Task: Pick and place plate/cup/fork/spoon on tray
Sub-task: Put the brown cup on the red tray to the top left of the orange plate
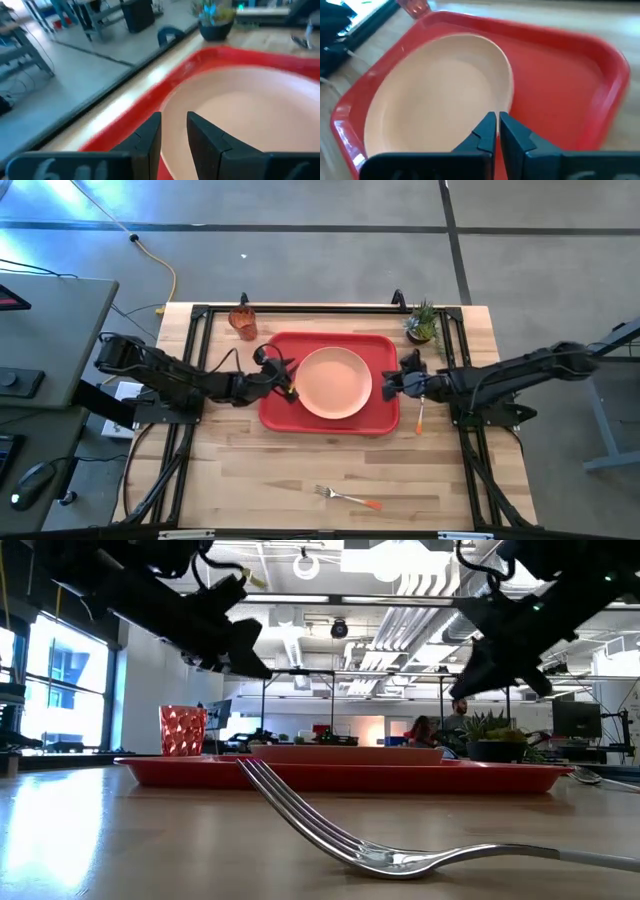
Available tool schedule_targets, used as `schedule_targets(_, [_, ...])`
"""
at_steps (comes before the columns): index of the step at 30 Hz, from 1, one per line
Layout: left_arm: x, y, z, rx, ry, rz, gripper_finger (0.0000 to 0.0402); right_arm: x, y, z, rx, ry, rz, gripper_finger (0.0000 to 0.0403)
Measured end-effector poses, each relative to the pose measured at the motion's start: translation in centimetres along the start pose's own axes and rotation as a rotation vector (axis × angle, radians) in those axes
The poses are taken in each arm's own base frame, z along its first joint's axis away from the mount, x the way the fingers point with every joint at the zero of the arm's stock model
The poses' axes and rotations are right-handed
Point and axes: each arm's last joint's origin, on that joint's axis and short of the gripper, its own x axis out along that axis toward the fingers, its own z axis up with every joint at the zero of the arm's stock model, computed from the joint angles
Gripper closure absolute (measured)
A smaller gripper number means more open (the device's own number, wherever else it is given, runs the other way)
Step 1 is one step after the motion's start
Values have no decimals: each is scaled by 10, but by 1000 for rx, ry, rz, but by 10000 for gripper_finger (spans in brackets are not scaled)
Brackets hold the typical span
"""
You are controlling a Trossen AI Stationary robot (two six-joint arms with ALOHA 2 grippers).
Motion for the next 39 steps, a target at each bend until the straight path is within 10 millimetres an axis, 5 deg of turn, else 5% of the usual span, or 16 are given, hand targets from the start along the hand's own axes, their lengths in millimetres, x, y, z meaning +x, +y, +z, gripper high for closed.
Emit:
schedule_targets(10, [16, -13, -22, -35, 64, -93, 319, -3, 45, 14, -262, 84, 121, 389])
schedule_targets(20, [20, -8, -23, 42, 58, 43, 312, -1, 33, 12, -490, 20, -59, 389])
schedule_targets(27, [19, 58, 13, -80, 199, -153, 312, -4, 18, 17, -488, -11, -213, 389])
schedule_targets(34, [10, 139, 66, -134, 135, 138, 317, -5, 16, 20, -479, -13, -222, 389])
schedule_targets(39, [9, 188, 93, -149, 241, 309, 305, -5, 15, 21, -477, -41, -250, 389])
